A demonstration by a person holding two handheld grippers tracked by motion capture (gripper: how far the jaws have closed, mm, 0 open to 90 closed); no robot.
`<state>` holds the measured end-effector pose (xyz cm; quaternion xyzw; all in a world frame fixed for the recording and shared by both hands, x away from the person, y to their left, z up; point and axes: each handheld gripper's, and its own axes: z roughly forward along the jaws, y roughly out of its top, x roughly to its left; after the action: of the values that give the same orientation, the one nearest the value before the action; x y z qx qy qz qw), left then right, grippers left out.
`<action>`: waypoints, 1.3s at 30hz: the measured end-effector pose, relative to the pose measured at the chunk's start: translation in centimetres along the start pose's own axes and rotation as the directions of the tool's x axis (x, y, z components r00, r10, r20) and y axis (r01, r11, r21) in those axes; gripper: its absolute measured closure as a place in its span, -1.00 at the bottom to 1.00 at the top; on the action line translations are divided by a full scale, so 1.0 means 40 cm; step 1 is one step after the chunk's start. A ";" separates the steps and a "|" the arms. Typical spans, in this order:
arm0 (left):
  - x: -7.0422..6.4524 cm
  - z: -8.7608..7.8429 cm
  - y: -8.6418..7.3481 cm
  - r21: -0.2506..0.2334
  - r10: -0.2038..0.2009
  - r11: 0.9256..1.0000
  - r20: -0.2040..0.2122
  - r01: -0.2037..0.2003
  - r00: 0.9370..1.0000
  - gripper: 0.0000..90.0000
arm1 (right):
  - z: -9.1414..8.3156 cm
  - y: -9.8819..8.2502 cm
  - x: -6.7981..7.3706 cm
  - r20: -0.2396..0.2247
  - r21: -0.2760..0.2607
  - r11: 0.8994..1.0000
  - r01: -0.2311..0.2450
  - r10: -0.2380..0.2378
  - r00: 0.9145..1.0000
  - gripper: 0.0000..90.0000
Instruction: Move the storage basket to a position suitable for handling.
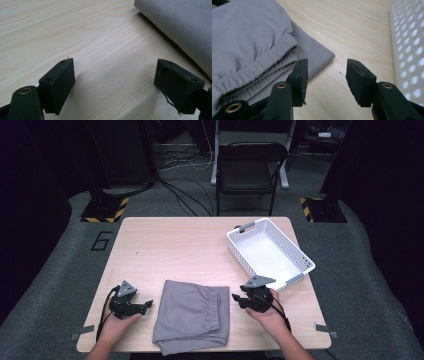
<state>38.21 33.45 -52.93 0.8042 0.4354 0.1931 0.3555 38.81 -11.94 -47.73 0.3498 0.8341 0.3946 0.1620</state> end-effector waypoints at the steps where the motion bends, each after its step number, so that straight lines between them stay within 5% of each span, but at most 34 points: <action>1: 0.000 0.000 0.000 0.001 0.001 1.000 0.001 -0.001 1.000 -0.63 | 0.000 0.000 0.000 0.000 0.000 1.000 0.000 0.000 1.000 0.18; 12: 0.000 0.000 0.000 0.000 0.000 1.000 0.001 0.000 1.000 -0.63 | -0.043 0.095 -0.085 0.021 0.004 1.000 -0.002 0.002 1.000 0.38; 21: 0.000 0.000 0.000 -0.001 0.000 1.000 0.001 0.000 1.000 -0.63 | -0.049 0.125 -0.136 0.070 0.024 1.000 -0.004 0.002 0.998 0.44; 28: 0.000 0.000 -0.001 -0.003 0.004 1.000 0.003 -0.004 1.000 -0.63 | -0.032 0.131 -0.178 0.109 0.053 0.998 -0.040 0.034 0.993 0.50; 39: -0.002 0.001 -0.002 -0.014 0.002 1.000 -0.002 -0.002 1.000 -0.63 | 0.023 0.128 -0.226 0.080 0.115 0.991 -0.074 0.065 0.995 0.76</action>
<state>38.14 33.40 -53.03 0.8019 0.4337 0.1972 0.3606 48.00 -15.59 -44.43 0.4025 0.8364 0.3364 0.1588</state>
